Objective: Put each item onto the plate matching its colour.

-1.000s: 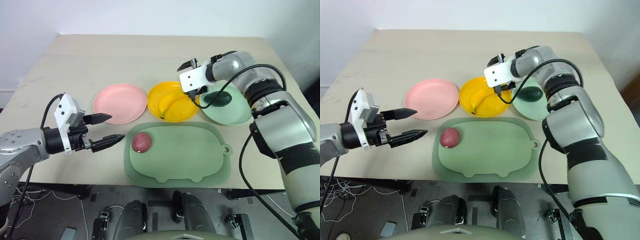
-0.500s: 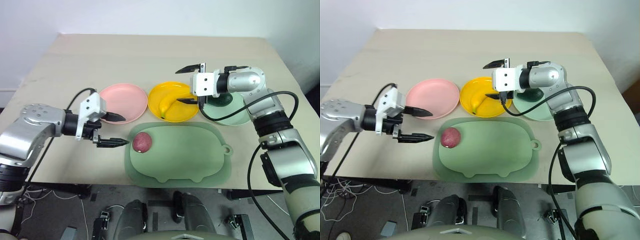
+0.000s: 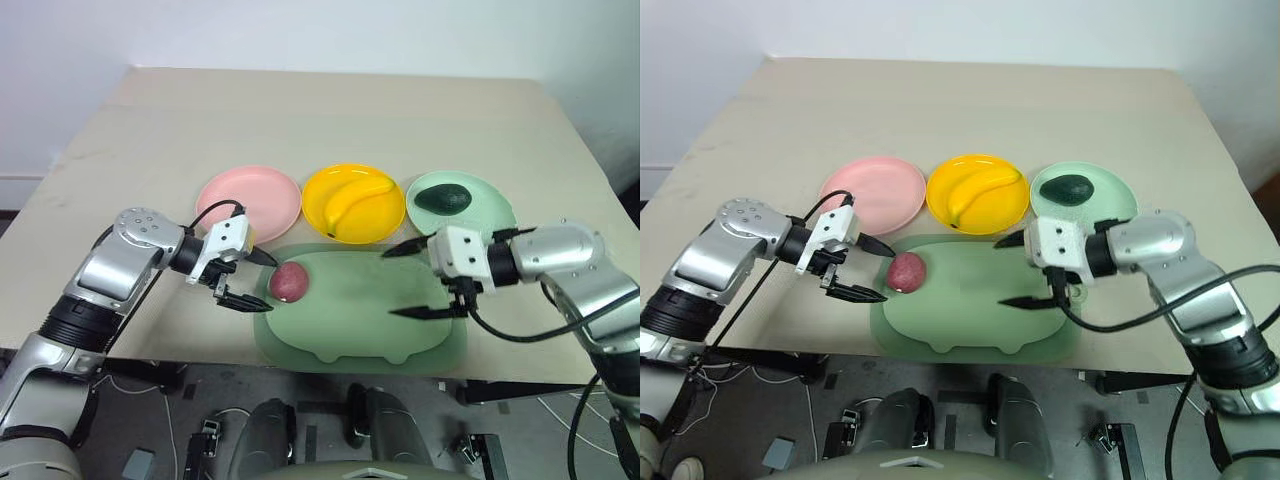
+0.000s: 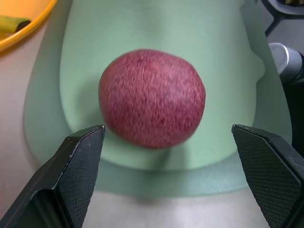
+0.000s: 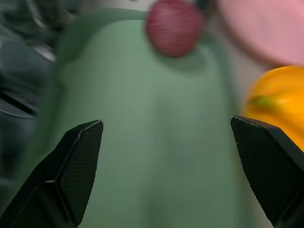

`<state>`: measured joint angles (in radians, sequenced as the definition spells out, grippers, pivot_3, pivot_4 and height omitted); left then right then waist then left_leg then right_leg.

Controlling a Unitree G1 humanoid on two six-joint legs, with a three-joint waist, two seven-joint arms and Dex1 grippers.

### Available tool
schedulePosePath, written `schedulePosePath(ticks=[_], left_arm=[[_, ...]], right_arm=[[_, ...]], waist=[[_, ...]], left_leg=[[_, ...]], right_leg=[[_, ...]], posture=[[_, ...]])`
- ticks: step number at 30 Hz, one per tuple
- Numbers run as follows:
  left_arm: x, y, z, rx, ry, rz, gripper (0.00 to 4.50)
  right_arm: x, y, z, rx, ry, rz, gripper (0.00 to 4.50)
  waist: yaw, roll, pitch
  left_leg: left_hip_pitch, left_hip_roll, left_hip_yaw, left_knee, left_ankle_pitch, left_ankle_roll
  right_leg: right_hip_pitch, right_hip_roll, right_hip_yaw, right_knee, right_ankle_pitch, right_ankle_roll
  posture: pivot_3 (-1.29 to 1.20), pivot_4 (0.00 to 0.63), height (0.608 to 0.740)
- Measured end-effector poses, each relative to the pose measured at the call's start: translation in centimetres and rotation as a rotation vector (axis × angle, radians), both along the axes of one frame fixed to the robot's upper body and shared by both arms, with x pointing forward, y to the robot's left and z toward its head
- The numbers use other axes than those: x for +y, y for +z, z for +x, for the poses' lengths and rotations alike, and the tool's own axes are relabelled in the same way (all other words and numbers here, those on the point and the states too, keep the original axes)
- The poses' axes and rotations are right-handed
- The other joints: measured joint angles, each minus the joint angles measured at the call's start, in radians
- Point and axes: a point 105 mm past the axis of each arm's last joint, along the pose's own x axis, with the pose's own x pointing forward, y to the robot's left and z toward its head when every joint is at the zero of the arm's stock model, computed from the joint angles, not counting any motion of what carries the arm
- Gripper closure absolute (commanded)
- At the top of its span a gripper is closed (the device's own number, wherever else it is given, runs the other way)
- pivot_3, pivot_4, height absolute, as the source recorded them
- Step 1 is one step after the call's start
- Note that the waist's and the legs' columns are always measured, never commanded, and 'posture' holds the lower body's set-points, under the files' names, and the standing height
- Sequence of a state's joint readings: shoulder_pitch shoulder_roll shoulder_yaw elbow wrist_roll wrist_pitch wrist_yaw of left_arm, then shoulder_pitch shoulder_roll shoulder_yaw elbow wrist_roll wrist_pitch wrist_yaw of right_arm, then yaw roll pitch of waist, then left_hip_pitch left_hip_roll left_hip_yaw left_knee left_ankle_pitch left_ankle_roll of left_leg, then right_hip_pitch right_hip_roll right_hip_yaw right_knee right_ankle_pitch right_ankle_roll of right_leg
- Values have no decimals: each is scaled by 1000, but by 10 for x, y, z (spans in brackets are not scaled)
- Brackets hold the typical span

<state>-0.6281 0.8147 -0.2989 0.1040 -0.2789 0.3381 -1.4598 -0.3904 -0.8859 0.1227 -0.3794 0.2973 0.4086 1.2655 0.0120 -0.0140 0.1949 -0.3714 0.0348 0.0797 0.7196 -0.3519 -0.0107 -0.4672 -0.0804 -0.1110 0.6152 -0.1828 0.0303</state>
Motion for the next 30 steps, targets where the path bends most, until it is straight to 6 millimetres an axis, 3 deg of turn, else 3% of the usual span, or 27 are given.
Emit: schedulePosePath(ticks=[12,16,24,27,30], left_arm=[[-15,-12,3,13,-9,-21,0],[-20,-15,4,15,2,-30,911],[-22,-17,4,4,25,-44,911],[-23,-17,4,18,38,-53,1299],[-26,-17,5,22,51,-62,1299]], right_arm=[[4,-12,-7,24,-76,32,20],[5,-11,-8,23,-82,41,0],[6,-10,-6,13,-94,49,0],[6,-11,-5,11,-98,50,0],[6,-11,-6,13,-98,51,0]], waist=[[2,-1,0],[0,-1,0],[3,-1,-1],[3,-2,-1],[3,-2,-1]], left_leg=[[0,0,-1,1,0,0],[0,0,-1,0,0,0],[1,-1,-1,1,0,0],[1,-1,-2,1,0,0],[1,-1,-2,1,0,1]], right_leg=[[1,0,0,0,0,0],[0,0,0,0,0,0],[2,0,0,0,0,0],[2,-1,0,0,0,0],[2,-1,0,0,0,0]], posture=[[0,150,740],[0,150,740],[0,150,740],[0,150,740],[0,150,740]])
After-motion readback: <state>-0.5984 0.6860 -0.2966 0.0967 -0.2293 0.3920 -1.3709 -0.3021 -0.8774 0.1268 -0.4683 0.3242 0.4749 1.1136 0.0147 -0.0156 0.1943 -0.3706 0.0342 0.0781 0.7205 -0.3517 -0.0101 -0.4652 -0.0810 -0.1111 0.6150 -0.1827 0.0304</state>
